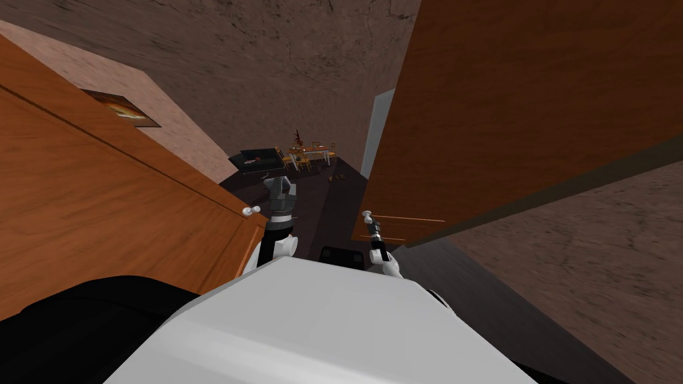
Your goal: Push the door open
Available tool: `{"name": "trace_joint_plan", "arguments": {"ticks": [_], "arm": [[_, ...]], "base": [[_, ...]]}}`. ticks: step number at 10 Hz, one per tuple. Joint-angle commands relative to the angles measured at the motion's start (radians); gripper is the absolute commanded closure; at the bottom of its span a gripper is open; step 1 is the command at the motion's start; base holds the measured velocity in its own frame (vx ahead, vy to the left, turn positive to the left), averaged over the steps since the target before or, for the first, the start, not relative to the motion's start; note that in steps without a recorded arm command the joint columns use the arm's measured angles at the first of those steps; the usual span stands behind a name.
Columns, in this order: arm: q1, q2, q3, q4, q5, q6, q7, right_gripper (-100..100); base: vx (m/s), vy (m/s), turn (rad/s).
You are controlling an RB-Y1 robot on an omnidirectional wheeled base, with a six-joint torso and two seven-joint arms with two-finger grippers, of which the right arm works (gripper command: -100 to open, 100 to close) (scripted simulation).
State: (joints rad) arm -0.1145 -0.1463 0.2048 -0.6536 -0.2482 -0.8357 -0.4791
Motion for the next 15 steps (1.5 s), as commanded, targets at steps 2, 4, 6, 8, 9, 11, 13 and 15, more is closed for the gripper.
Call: {"name": "trace_joint_plan", "arguments": {"ticks": [2,4,6,8,9,11,13,15], "arm": [[-0.018,0.004,0.012,-0.009,-0.031,-0.017,-0.067,100],[-0.022,0.002,0.019,-0.005,-0.052,-0.017,-0.108,100],[-0.03,-0.001,0.033,0.004,-0.094,-0.018,-0.172,100],[-0.034,-0.003,0.04,0.009,-0.115,-0.018,-0.219,100],[-0.034,-0.003,0.04,0.009,-0.115,-0.018,-0.231,100],[-0.034,-0.003,0.04,0.009,-0.115,-0.018,-0.231,100],[-0.042,-0.006,0.052,0.017,-0.153,-0.018,-0.299,100],[-0.01,0.007,0.06,0.017,-0.165,0.006,-0.315,-100]], "base": [[0.051,0.033,-0.01],[0.032,0.023,-0.008],[0.042,0.017,-0.005],[0.037,0.027,-0.004],[0.029,0.024,-0.001],[0.01,0.005,0.003],[0.032,0.018,-0.011],[0.006,-0.007,-0.003]]}}
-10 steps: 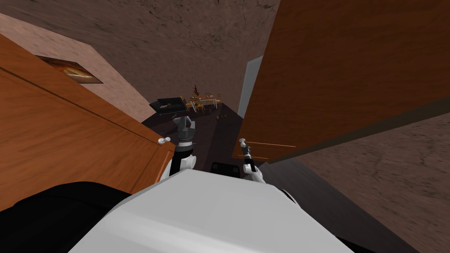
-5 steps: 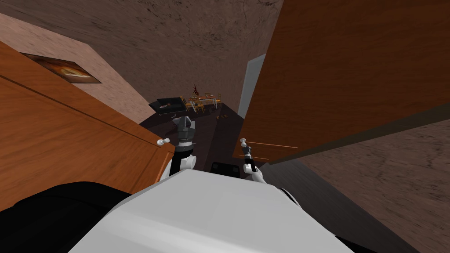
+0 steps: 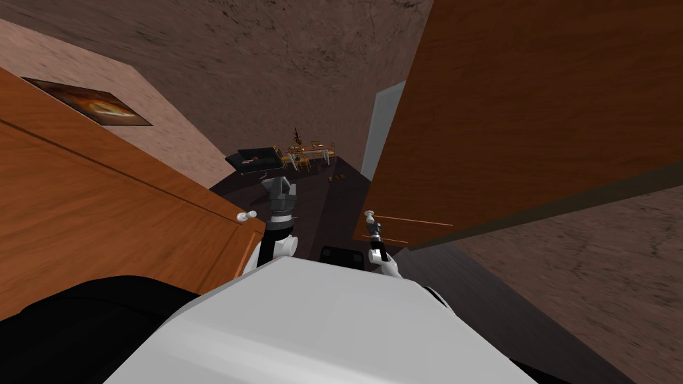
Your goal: Push the door open
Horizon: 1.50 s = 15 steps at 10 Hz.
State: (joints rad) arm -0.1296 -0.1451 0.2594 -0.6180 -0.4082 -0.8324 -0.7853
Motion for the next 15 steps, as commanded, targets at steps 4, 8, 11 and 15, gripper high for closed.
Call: {"name": "trace_joint_plan", "arguments": {"ticks": [4,8,11,15], "arm": [[0.02,0.037,0.036,-0.047,-0.052,-0.003,-0.098,-100],[0.036,0.073,0.067,-0.077,-0.1,-0.009,-0.189,-100],[0.045,0.094,0.083,-0.091,-0.124,-0.012,-0.235,-100],[0.058,0.136,0.109,-0.116,-0.165,-0.017,-0.313,-100]], "base": [[-0.093,-0.07,0.003],[-0.103,-0.038,0.024],[-0.079,-0.05,0.009],[-0.069,-0.038,0.009]]}}
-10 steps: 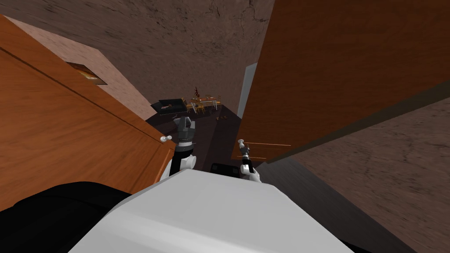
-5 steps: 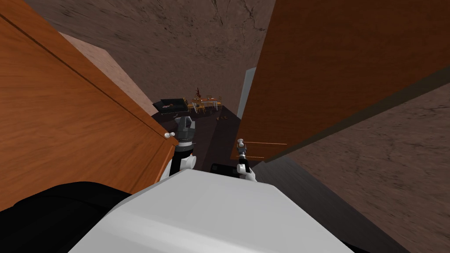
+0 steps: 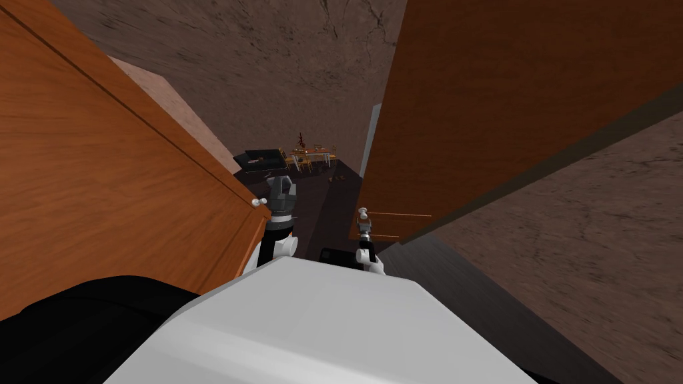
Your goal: Push the door open
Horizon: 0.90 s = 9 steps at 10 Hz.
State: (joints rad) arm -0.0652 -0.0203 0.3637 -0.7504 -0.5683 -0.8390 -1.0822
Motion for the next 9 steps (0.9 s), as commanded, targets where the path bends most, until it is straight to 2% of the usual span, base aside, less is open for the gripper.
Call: {"name": "trace_joint_plan", "arguments": {"ticks": [1,3,4,5,6,7,8,9], "arm": [[-0.003,0.02,0.01,0.011,-0.013,-0.011,-0.032,-100],[0.002,0.04,0.02,0.001,-0.029,-0.013,-0.062,-100],[0.0,0.032,0.017,0.005,-0.024,-0.011,-0.051,-100],[-0.003,-0.001,0.016,0.007,-0.026,-0.013,-0.058,-100],[-0.004,-0.011,0.015,0.008,-0.026,-0.014,-0.059,-100],[-0.007,-0.005,0.012,0.009,-0.028,-0.014,-0.061,-100],[-0.009,0.021,0.011,0.01,-0.029,-0.014,-0.063,-100],[-0.011,0.012,0.012,0.019,-0.028,-0.019,-0.063,-100]], "base": [[-0.078,-0.035,0.008],[-0.068,-0.031,0.007],[-0.031,-0.014,0.004],[0.054,-0.01,0.011],[0.137,-0.016,0.019],[0.216,-0.037,0.018],[0.219,-0.039,0.028],[0.092,-0.015,0.011]]}}
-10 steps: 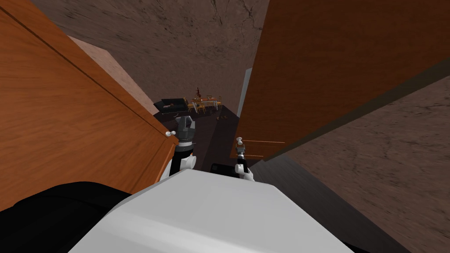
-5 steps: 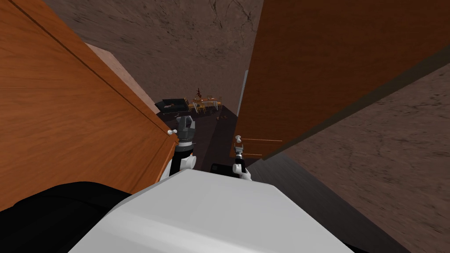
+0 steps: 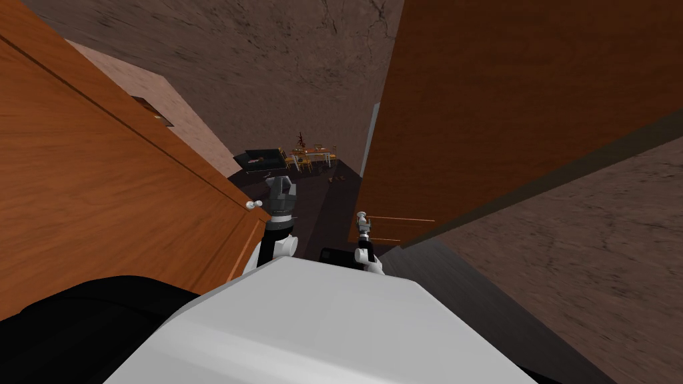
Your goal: Push the door open
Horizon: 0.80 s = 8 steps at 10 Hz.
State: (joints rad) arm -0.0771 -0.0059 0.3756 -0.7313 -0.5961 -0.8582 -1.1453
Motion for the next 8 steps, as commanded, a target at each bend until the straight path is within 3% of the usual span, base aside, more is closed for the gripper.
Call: {"name": "trace_joint_plan", "arguments": {"ticks": [1,6,7,8], "arm": [[0.001,-0.002,0.0,0.0,0.0,0.0,0.0,100],[0.001,-0.002,0.0,0.0,0.0,0.0,0.0,100],[0.002,-0.021,-0.011,0.005,-0.007,0.003,0.003,100],[0.002,-0.024,-0.014,0.005,-0.009,0.002,0.004,100]], "base": [[-0.008,0.005,0.012],[-0.019,0.003,-0.002],[0.124,0.029,-0.013],[0.172,0.052,-0.021]]}}
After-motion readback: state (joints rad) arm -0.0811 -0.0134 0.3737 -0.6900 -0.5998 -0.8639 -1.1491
